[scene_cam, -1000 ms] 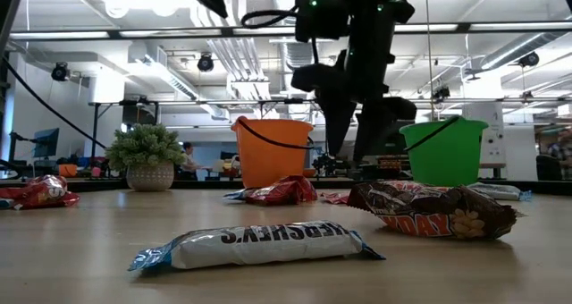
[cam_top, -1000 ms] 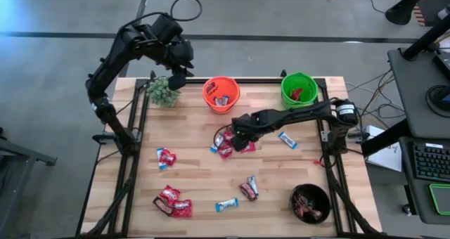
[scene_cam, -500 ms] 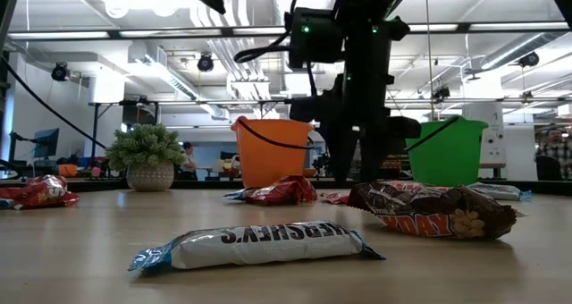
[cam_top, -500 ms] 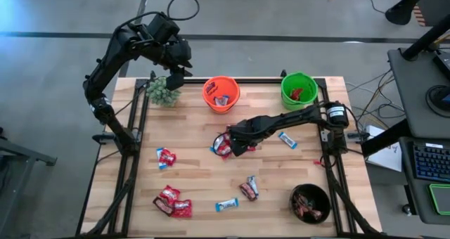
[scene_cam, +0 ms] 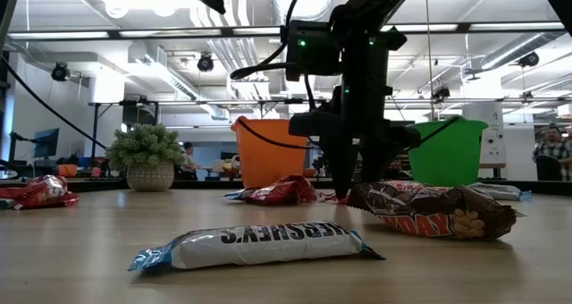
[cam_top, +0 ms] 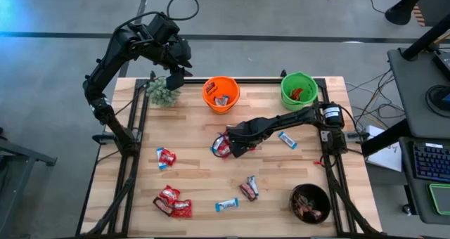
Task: Sort candy
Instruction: Put the red candy into the green bucket
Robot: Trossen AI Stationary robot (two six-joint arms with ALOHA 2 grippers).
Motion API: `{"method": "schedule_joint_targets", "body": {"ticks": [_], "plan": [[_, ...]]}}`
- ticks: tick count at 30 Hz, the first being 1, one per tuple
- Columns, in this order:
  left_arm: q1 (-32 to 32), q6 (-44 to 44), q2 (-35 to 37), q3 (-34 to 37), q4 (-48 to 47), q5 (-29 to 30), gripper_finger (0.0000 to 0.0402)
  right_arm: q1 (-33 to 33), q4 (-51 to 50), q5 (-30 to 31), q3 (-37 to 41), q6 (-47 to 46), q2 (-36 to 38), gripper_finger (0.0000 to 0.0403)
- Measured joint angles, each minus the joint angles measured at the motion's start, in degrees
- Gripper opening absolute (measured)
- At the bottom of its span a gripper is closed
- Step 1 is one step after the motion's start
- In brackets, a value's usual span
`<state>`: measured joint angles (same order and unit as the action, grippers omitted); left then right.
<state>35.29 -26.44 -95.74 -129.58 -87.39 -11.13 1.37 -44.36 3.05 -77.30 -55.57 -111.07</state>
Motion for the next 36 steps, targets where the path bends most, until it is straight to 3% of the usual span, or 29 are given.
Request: {"method": "schedule_joint_targets", "body": {"ticks": [5,19,36], "plan": [[0.0,0.0,0.0,0.0,0.1,0.0,0.0142,0.0,-0.1,0.1,0.2,-0.8,0.0,0.0171],[0.0,0.0,0.2,0.0,0.2,0.0,0.0142,0.1,-0.3,0.2,1.9,-1.5,-0.2,0.0026],[0.0,0.0,0.3,0.0,0.2,0.0,0.0142,0.0,-7.4,-0.2,2.2,2.8,12.7,0.0013]]}}
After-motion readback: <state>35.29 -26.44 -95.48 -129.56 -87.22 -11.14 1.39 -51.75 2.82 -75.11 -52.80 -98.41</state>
